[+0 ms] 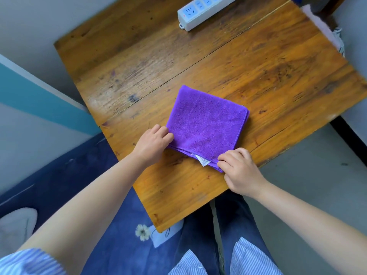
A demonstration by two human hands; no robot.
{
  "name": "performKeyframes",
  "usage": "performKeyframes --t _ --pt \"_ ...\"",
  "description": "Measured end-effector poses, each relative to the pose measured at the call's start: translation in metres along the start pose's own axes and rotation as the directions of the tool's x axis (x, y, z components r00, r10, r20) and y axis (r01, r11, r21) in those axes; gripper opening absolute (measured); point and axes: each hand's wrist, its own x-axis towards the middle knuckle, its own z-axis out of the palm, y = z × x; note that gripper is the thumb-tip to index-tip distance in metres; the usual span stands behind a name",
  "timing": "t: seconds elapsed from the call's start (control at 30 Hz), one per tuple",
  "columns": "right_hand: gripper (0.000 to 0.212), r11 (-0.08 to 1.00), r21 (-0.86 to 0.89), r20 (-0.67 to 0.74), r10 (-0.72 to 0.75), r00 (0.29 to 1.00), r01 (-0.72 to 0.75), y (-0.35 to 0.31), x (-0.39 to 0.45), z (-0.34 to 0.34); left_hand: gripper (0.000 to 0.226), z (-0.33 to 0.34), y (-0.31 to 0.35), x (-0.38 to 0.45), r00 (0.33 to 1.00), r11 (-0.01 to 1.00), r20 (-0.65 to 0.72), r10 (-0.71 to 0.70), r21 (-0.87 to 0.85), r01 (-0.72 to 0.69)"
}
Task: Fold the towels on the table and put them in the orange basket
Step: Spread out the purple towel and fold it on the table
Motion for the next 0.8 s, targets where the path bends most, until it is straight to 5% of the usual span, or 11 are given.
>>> performKeyframes --t 0.1,0.27,0.4,0.53,0.67,0.8 --pt "0.022 0.998 0.017 -0.022 0.064 0.998 -0.064 0.000 0.001 -0.004 0.015 0.002 0.002 -0.008 0.998 0.998 -0.043 -0.035 -0.054 0.033" --pt "0.010 0.985 -0.138 0.014 0.105 0.994 -0.103 -0.004 0.006 -0.001 0.033 0.008 0.015 -0.010 0.981 0.986 -0.162 -0.104 -0.146 0.081" --pt "0.017 0.991 -0.122 -0.061 0.054 0.997 -0.061 -0.004 0.010 -0.005 0.010 0.006 0.020 -0.008 0.973 0.977 -0.160 -0.165 -0.158 0.140" --pt "0.022 0.994 -0.108 -0.041 -0.024 0.999 0.019 -0.004 0.006 -0.008 0.021 0.009 0.020 -0.010 0.971 0.971 -0.156 -0.179 -0.189 0.148" --pt "0.012 0.984 -0.169 0.158 -0.037 0.987 0.064 -0.008 0.002 -0.008 0.009 0.007 0.023 -0.009 0.962 0.955 -0.144 -0.234 -0.219 0.200" --pt "0.019 0.997 -0.080 0.091 -0.006 0.996 0.014 0.006 0.012 -0.020 0.032 0.002 0.033 0.002 0.912 0.918 -0.227 -0.341 -0.291 0.271"
